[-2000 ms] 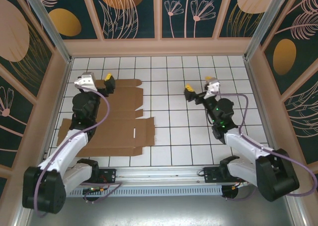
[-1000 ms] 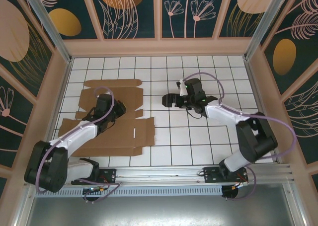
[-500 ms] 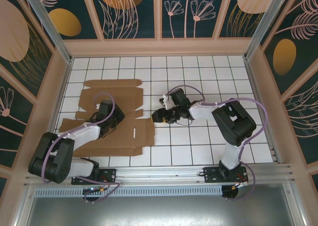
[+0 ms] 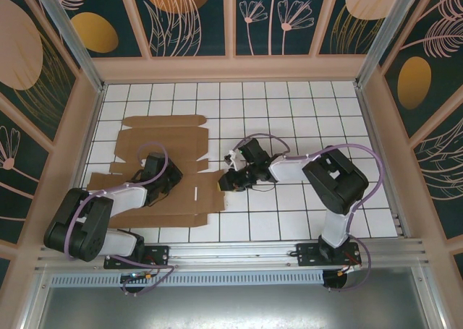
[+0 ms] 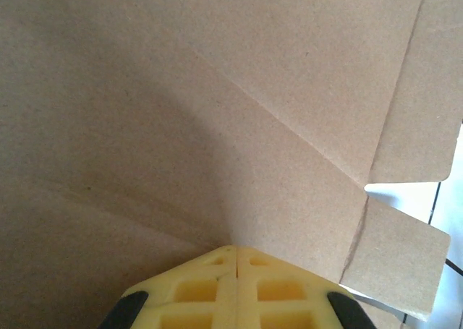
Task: Fold the paper box
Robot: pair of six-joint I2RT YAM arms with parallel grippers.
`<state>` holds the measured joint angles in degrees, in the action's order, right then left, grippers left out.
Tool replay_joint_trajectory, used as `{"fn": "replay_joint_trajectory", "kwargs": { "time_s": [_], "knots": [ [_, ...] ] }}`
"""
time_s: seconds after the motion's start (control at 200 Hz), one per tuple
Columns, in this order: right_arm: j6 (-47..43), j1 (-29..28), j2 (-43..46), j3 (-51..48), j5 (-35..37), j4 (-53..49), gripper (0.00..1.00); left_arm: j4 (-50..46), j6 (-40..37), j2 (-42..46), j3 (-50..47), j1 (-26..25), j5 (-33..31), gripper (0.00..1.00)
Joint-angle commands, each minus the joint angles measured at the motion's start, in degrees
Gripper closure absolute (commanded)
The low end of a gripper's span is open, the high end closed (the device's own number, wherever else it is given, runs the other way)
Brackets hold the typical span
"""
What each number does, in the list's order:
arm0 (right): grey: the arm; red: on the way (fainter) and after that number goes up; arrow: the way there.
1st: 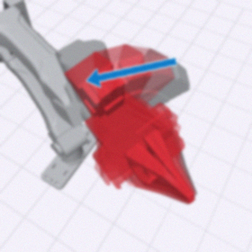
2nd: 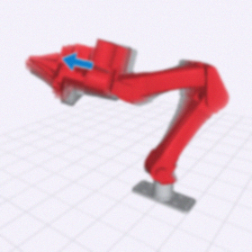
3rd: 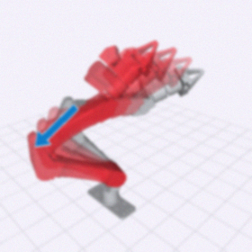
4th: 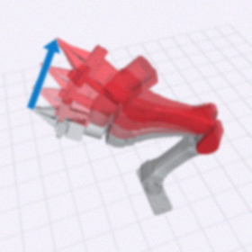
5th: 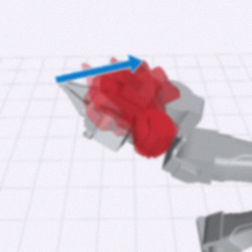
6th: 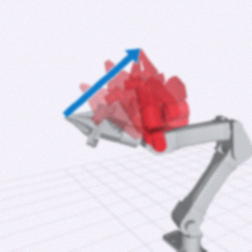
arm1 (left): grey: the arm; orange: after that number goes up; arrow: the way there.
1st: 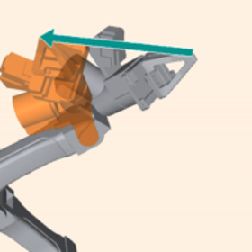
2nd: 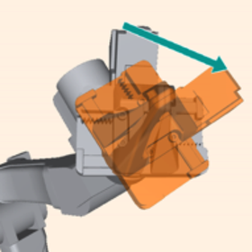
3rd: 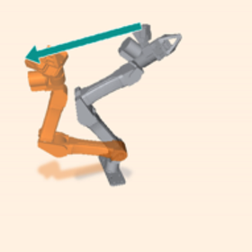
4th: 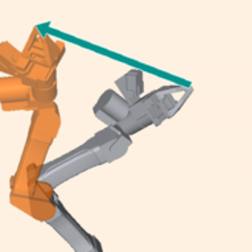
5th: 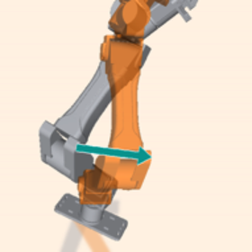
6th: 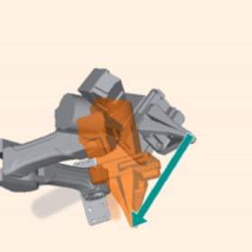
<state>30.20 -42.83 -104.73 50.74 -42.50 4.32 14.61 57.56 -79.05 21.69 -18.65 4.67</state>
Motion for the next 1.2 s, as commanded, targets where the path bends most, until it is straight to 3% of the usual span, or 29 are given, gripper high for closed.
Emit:
{"fn": "replay_joint_trajectory", "kwargs": {
  "time_s": [0.0, 0.125, 0.195, 0.355, 0.535, 0.701, 0.856, 0.946, 1.021, 1.081, 1.136, 1.196],
  "knots": [
    [2.5, 0.5, -0.5, 0.7, 3.3, 0.2, 0.87, 2.5, 0.7, -0.9, 0.6, 0.4, 3.8, 1.00],
    [2.7, 2.7, 0.8, -0.1, 7.6, -2.2, 1.00, 2.6, -0.4, 0.1, 2.4, 0.4, 7.5, 1.00],
    [2.6, 4.8, 2.2, -1.5, 8.3, -3.0, 1.00, -0.3, -2.2, 1.7, 4.5, 0.4, 7.9, 1.00],
    [0.1, 8.2, 6.5, -2.5, 15.2, -9.8, 1.00, -6.9, -5.2, 5.3, 8.0, 0.3, 6.9, 0.89],
    [-1.3, 12.4, 8.8, -5.5, 14.2, -12.9, 1.00, -7.8, -5.8, 3.3, 10.1, 0.4, 9.7, 0.84],
    [5.7, 16.9, 15.3, -13.0, 11.9, -5.1, 1.00, -6.3, -4.2, 2.4, 9.9, 0.3, 10.5, 0.82],
    [16.0, 18.3, 21.4, -18.3, 13.1, 2.4, 1.00, -4.3, -2.6, 1.9, 10.4, 0.3, 13.9, 0.64],
    [21.9, 18.3, 24.3, -21.4, 14.1, 6.7, 1.00, -5.8, -1.7, 2.2, 11.4, 0.3, 13.5, 0.59],
    [24.6, 18.2, 25.5, -22.9, 14.3, 9.1, 0.95, -8.1, -0.8, 3.0, 11.8, 0.3, 11.6, 0.58],
    [23.4, 18.3, 25.7, -22.4, 15.3, 7.9, 0.84, -10.7, -0.1, 3.9, 12.2, 0.4, 9.2, 0.58],
    [19.8, 18.5, 25.8, -20.7, 18.2, 3.1, 0.71, -13.0, 0.0, 4.4, 12.6, 0.5, 8.0, 0.58],
    [14.9, 18.8, 26.8, -17.7, 25.2, -4.6, 0.64, -15.8, 0.0, 5.3, 13.0, 0.8, 6.9, 0.58]
  ]
}}
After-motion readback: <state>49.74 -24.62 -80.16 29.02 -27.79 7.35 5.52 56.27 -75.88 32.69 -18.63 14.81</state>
